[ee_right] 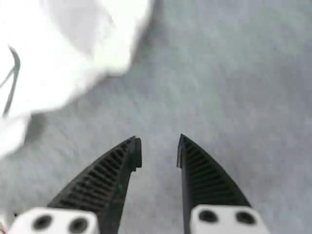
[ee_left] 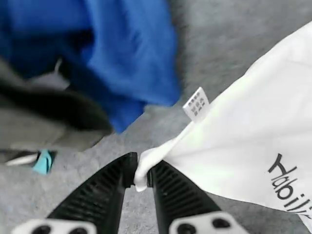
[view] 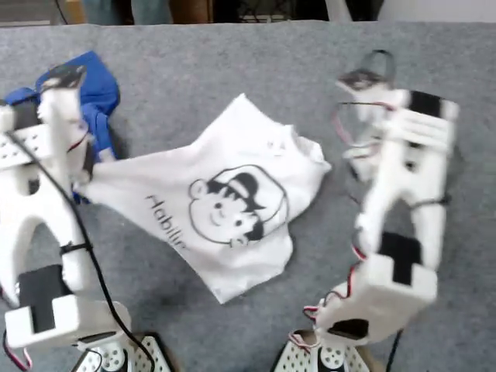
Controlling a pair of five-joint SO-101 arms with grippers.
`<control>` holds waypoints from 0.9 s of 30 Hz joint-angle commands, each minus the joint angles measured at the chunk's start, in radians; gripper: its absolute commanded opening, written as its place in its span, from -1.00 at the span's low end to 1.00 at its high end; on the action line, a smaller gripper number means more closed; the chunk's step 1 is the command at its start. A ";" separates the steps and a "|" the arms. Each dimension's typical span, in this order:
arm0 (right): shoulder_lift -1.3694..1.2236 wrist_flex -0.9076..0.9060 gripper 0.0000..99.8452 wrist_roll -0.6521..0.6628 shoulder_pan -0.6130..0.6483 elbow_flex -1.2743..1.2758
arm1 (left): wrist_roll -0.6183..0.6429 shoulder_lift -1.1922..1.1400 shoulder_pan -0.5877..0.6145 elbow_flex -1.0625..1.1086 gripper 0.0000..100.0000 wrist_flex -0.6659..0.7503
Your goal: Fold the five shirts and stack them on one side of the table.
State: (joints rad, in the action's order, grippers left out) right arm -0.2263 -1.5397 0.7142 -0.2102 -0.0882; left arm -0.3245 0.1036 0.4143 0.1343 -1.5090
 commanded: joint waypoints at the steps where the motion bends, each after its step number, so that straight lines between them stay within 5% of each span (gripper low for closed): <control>1: -0.081 0.071 -0.72 -0.048 0.187 -0.044 | -0.008 0.060 0.094 0.153 -0.94 0.106; 6: -0.237 0.193 -0.72 -0.101 0.344 -0.074 | -0.006 0.060 0.119 0.317 -0.94 0.238; 10: -0.403 0.218 -0.76 -0.135 0.330 -0.174 | 0.021 0.064 0.156 0.344 -0.94 0.273; 13: -0.493 0.123 -0.98 -0.147 0.275 -0.297 | 0.049 0.058 0.196 0.326 -0.94 0.281; 19: -0.572 -0.235 -0.97 -0.055 0.167 -0.541 | 0.048 0.055 0.173 0.312 -0.94 0.275; 27: -0.278 -0.229 -0.97 0.115 -0.026 -0.102 | 0.049 0.055 0.007 0.308 -0.94 0.278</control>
State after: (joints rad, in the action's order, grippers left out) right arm -0.6728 -1.7469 0.7541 -0.1626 -0.3782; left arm -0.2846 0.1204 0.4726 0.4764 -1.2405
